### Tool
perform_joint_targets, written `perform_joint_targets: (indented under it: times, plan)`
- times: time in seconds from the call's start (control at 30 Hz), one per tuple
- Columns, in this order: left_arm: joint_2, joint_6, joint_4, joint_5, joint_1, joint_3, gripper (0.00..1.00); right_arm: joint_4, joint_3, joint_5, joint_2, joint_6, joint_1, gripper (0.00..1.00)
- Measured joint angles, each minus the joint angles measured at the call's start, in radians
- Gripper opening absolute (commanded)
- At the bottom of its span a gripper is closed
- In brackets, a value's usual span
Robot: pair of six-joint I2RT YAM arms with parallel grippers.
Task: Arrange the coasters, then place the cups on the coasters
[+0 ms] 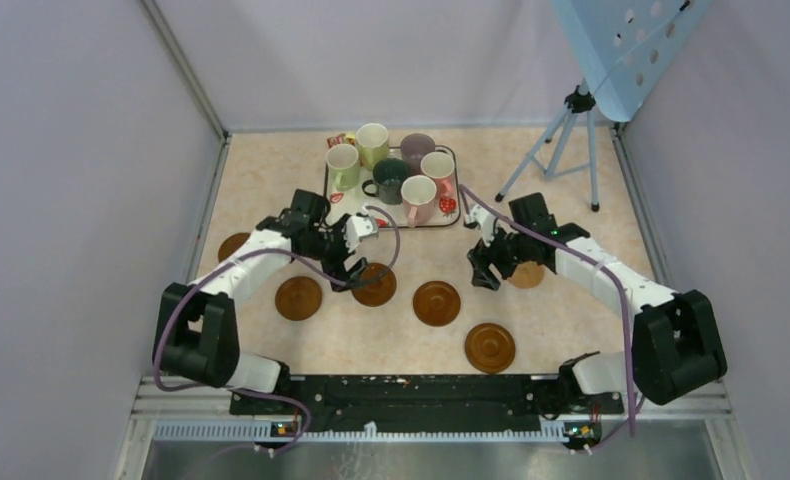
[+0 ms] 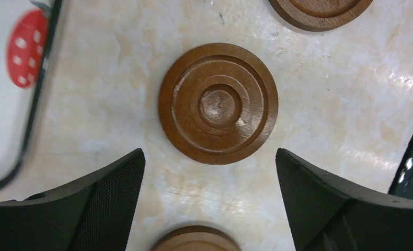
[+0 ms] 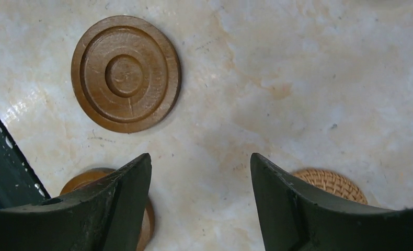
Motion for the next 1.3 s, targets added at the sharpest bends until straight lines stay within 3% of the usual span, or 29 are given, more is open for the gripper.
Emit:
perform_joint_targets:
  times: [0.27,0.4,0.63,0.9,1.3]
  plan:
    - [-0.136,-0.333,0.28,-0.063,0.016,-0.256,0.99,0.151,-0.011,0.069,0.101,0.043,0.164,0.69]
    - [-0.185,-0.373,0.365,-0.047,0.018,-0.294,0.99,0.206,-0.025,0.1,0.145,0.06,0.231,0.69]
    - [-0.032,-0.393,0.413,-0.064,0.002,-0.281,0.98,0.303,-0.032,0.16,0.23,0.092,0.331,0.67]
    - [0.068,-0.4,0.455,-0.138,-0.042,-0.249,0.83,0.35,0.004,0.232,0.32,0.132,0.362,0.58]
    - [0.123,-0.491,0.528,-0.251,-0.072,-0.212,0.5,0.351,0.066,0.318,0.369,0.176,0.351,0.44]
